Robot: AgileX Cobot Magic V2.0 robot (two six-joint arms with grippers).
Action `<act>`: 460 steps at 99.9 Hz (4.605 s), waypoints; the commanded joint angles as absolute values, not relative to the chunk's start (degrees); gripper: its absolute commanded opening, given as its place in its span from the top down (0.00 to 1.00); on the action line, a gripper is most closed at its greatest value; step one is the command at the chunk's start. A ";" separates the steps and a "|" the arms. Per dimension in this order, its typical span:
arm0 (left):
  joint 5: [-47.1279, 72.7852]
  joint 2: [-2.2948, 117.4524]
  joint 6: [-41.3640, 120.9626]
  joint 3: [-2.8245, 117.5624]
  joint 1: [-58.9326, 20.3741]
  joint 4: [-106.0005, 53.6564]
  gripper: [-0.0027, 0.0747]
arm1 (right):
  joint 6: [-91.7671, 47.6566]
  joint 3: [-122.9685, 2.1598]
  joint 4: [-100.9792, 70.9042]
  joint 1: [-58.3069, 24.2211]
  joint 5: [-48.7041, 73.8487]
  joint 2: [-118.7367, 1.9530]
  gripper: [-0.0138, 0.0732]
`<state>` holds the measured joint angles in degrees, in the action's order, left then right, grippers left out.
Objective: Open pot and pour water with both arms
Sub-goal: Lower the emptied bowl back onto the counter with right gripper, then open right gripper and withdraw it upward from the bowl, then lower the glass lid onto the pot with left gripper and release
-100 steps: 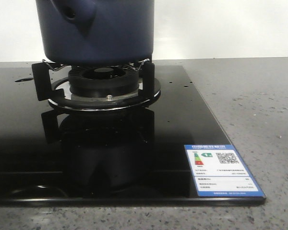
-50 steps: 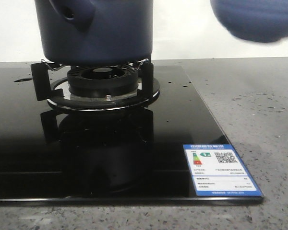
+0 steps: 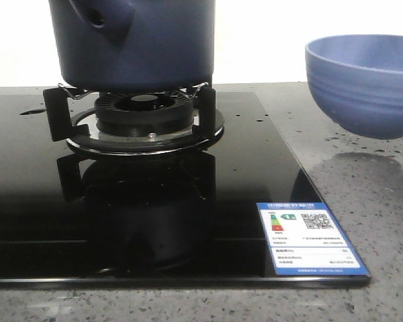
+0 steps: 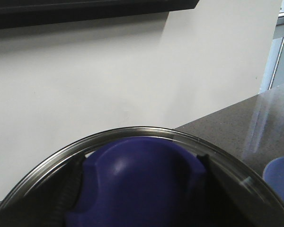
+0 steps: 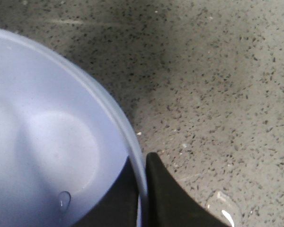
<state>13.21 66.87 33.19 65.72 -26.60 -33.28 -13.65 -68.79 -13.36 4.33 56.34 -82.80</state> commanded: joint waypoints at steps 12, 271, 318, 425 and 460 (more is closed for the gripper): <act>7.69 65.54 33.16 67.96 -27.15 -34.17 0.44 | -13.67 -69.54 -13.77 4.68 52.97 -83.04 0.89; 0.44 81.82 34.60 67.96 -32.44 -35.89 0.43 | -14.03 -78.75 -15.55 4.68 60.90 -57.59 0.26; 3.81 69.63 34.60 67.96 -32.44 -35.37 0.22 | -14.03 -78.75 -15.69 4.68 60.90 -57.59 0.26; -4.80 14.43 32.94 19.86 -12.84 -36.56 0.99 | -43.04 -20.69 -44.89 4.68 12.73 -18.06 0.92; -4.60 10.29 32.94 17.47 -12.84 -36.56 0.99 | -42.91 -19.31 -45.06 4.68 13.23 -17.32 0.92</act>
<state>-0.77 9.72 33.51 15.98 -12.95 -36.11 -42.36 -17.90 -43.85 4.33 17.04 -17.10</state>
